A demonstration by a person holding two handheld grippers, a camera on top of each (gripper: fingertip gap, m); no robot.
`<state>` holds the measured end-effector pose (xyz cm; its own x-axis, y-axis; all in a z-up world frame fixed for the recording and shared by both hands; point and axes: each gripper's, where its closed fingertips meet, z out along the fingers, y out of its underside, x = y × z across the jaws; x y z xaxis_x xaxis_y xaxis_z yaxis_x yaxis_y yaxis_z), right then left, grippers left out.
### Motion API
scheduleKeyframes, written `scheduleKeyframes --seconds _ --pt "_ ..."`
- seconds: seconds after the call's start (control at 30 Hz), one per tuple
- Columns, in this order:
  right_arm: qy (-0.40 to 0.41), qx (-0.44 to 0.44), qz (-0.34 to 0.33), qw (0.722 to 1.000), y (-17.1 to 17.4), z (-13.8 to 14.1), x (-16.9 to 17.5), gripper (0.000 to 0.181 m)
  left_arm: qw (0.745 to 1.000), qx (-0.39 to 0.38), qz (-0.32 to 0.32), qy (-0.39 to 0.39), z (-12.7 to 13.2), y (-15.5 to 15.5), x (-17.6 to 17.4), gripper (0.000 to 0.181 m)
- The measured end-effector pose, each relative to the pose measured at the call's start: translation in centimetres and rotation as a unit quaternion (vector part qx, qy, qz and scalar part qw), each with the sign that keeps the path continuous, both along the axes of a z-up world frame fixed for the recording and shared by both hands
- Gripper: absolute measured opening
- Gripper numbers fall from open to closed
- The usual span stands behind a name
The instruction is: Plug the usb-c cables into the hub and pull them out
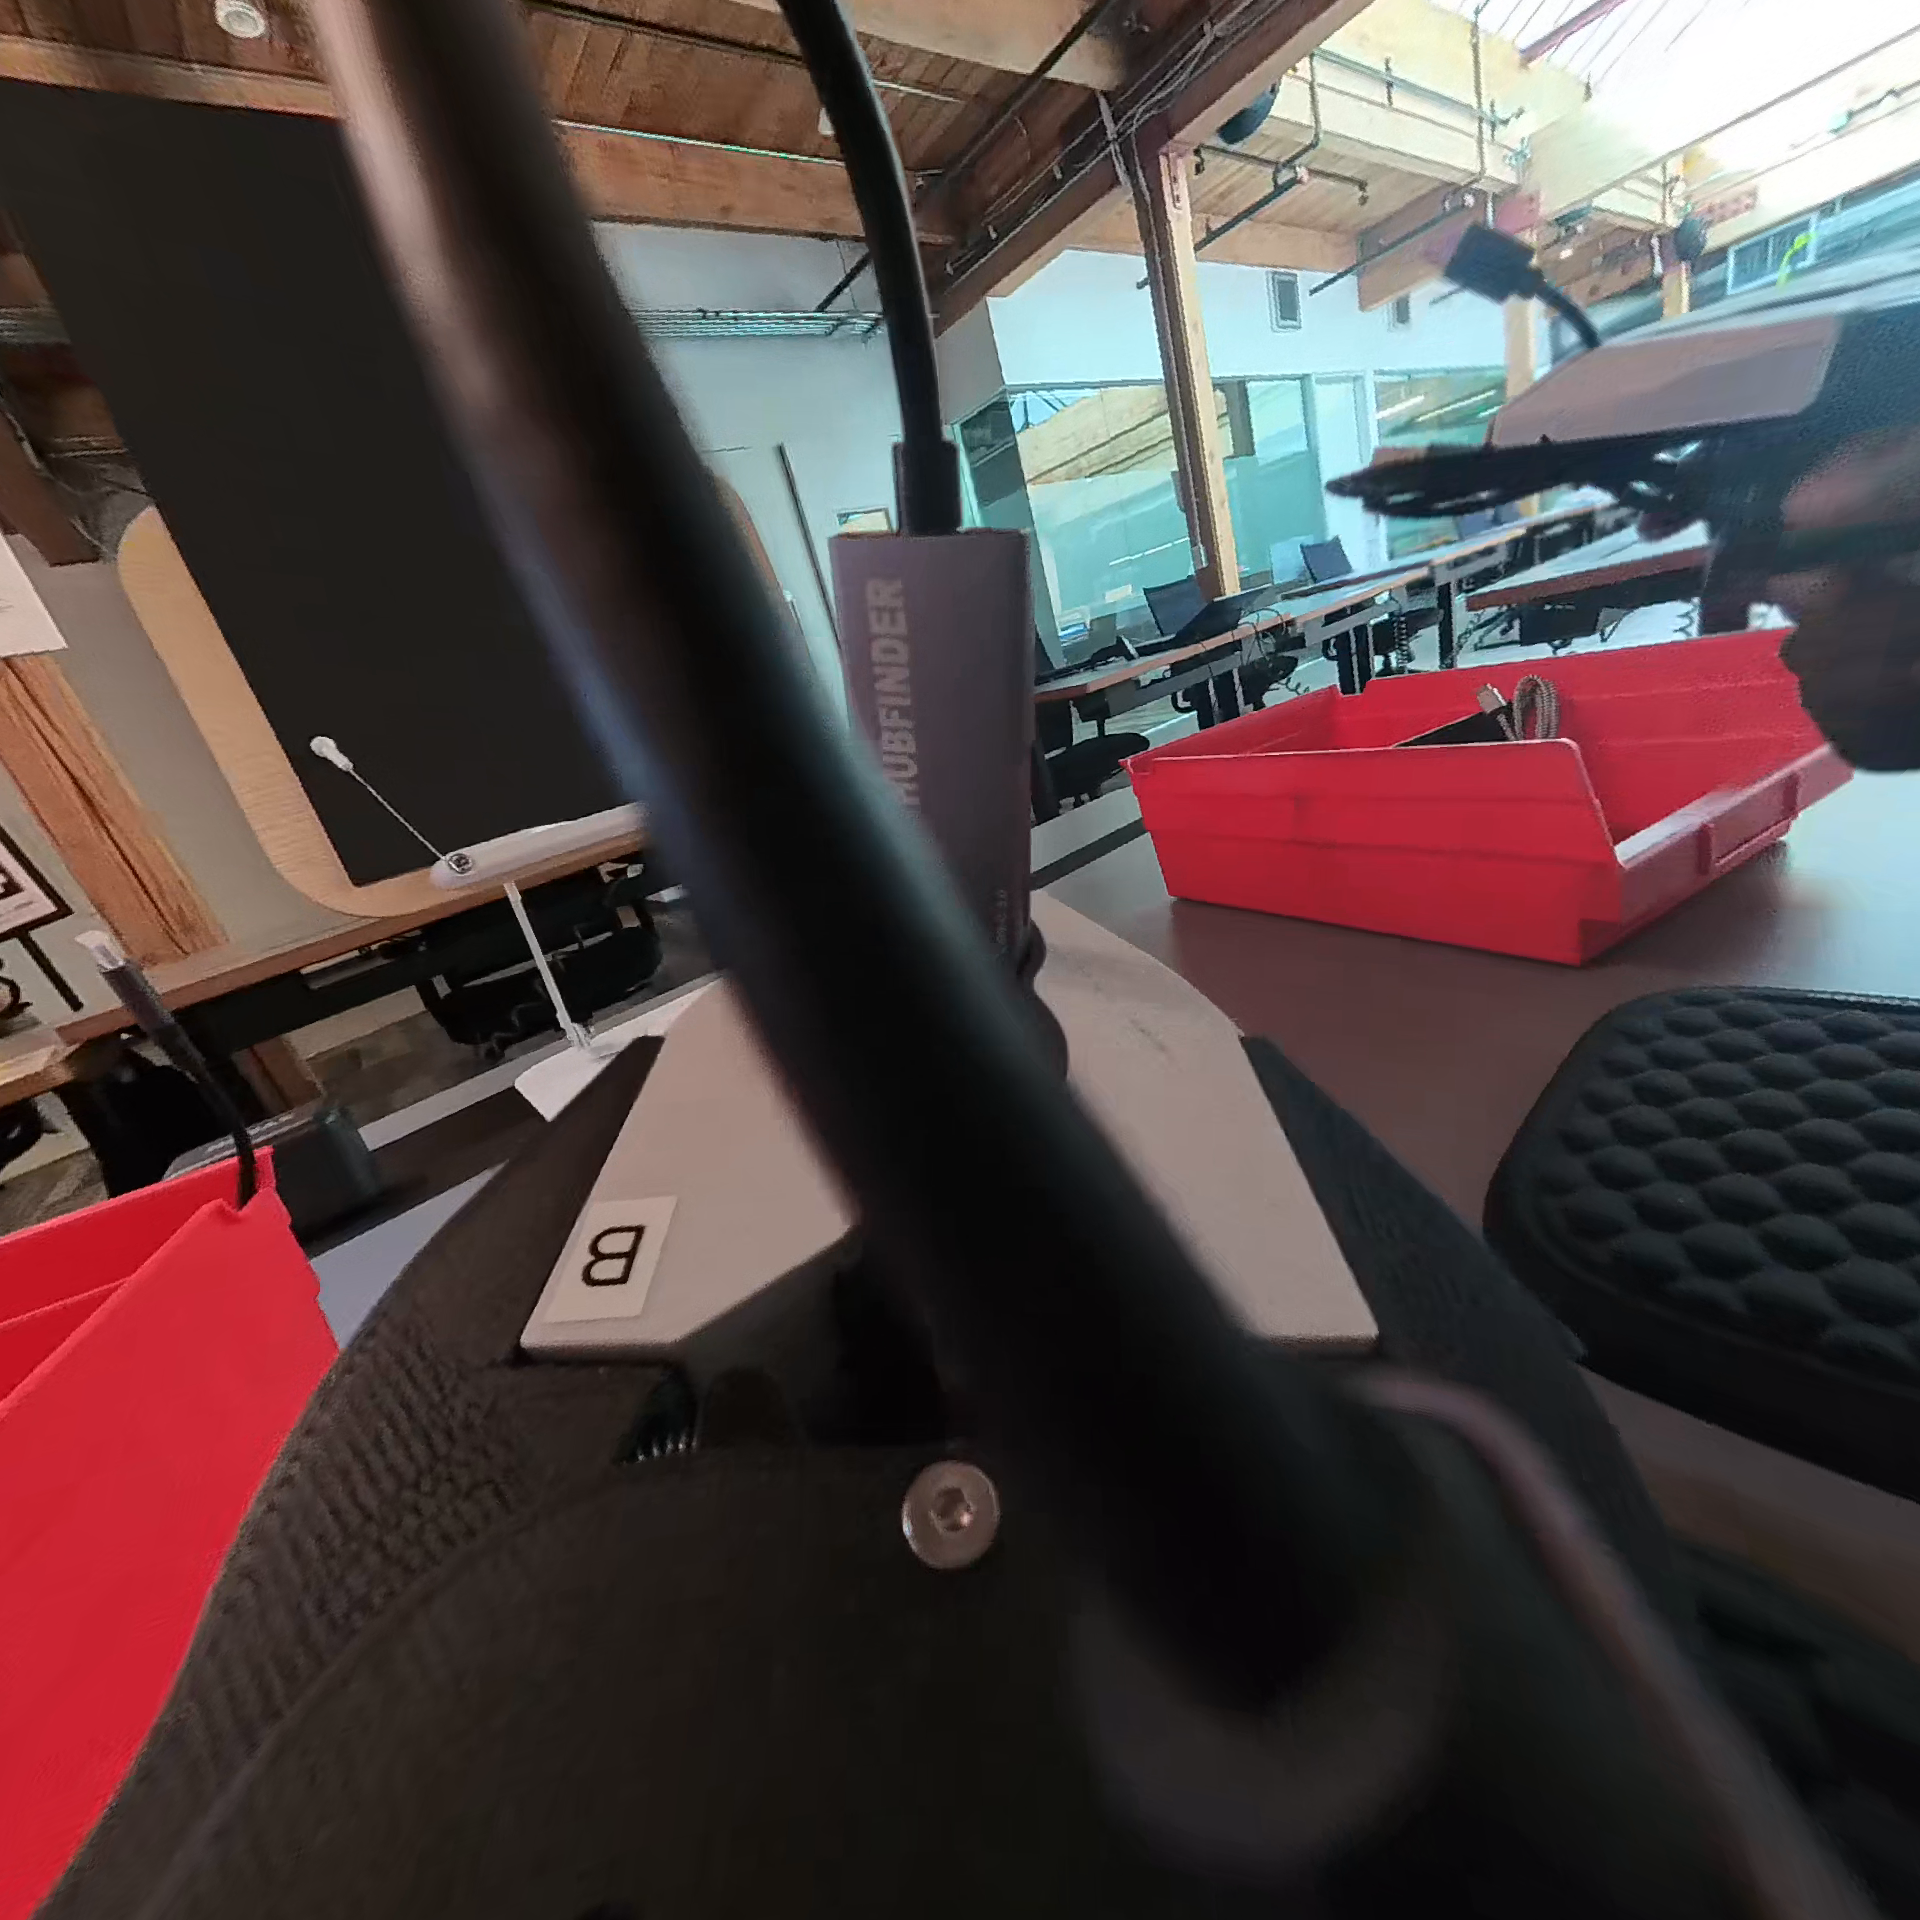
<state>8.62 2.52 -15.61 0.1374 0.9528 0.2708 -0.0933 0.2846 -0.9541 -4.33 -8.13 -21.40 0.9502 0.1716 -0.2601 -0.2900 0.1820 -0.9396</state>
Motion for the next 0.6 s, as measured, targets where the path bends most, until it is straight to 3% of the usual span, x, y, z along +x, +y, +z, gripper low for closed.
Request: scheduleKeyframes --seconds 0.03,0.3,0.6 --pt "0.007 0.002 -0.029 1.0 1.4 0.5 0.8 0.0 1.0 0.002 -0.001 -0.005 0.0 -0.1 -0.1 0.018" --pt "0.0 0.012 -0.229 0.973 10.4 2.0 7.1 0.0 1.0 0.005 0.001 -0.01 0.0 -0.3 -0.3 0.019" --pt "-0.071 -0.014 -0.345 0.936 16.6 -1.1 10.7 0.001 1.0 0.005 0.0 -0.013 -0.1 -0.4 -0.3 0.018"
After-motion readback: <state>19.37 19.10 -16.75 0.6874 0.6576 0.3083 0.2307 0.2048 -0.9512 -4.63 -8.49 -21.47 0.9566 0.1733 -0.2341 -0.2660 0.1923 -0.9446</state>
